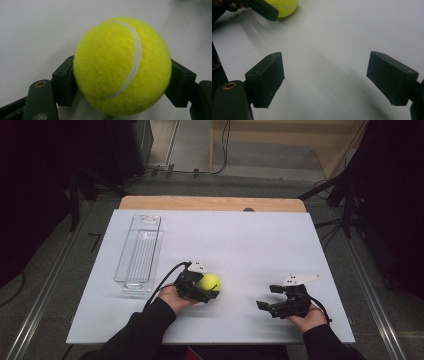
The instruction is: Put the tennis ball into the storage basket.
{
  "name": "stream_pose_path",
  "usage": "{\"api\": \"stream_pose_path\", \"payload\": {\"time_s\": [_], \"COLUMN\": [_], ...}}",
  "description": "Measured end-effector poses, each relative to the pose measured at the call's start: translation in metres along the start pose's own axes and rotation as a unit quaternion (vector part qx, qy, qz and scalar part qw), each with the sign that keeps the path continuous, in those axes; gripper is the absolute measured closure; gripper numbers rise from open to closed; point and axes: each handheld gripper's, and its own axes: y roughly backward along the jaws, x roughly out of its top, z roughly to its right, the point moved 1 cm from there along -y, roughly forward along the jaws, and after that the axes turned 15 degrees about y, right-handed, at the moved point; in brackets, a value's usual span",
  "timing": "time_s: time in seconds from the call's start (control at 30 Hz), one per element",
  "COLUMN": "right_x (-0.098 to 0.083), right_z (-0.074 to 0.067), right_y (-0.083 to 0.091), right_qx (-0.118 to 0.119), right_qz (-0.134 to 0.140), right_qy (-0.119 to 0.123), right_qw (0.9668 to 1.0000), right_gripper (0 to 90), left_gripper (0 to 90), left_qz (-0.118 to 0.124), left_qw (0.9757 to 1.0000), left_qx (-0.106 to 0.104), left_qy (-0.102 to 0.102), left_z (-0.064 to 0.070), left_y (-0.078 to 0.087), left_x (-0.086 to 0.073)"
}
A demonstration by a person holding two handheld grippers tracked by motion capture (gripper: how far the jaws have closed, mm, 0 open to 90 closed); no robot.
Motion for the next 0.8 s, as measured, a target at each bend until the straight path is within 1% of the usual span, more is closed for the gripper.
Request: {"api": "stream_pose_path", "payload": {"time_s": [0.13,0.37,0.47,0.7,0.8], "right_x": [0.0,0.0001,0.0,-0.0001,0.0], "right_z": [0.0001,-0.0001,-0.0002,-0.0001,-0.0001], "right_y": [0.0001,0.0,0.0001,0.0001,0.0001], "right_qx": [0.0,0.0,0.0,0.0,0.0], "right_qz": [0.001,0.0,0.0,0.0,0.0], "right_qy": [0.0,0.0,0.0,-0.001,0.0], "right_qw": [1.0,1.0,1.0,1.0,1.0], "right_gripper": [12.6,12.6,12.6,12.6,12.6], "left_gripper": [26.5,26.9,27.0,27.0,27.0], "left_qz": [-0.004,-0.005,-0.006,-0.006,-0.002], "left_qw": [1.0,0.9999,1.0,1.0,1.0], "left_qx": [-0.002,-0.009,-0.007,-0.005,-0.007], "left_qy": [-0.002,0.006,0.001,0.0,0.001], "left_z": [-0.0008,-0.0025,-0.002,-0.0016,-0.0004], "left_y": [0.0006,0.0011,0.0011,0.0019,0.0024], "left_x": [0.0003,0.0007,0.0008,0.0014,0.0016]}}
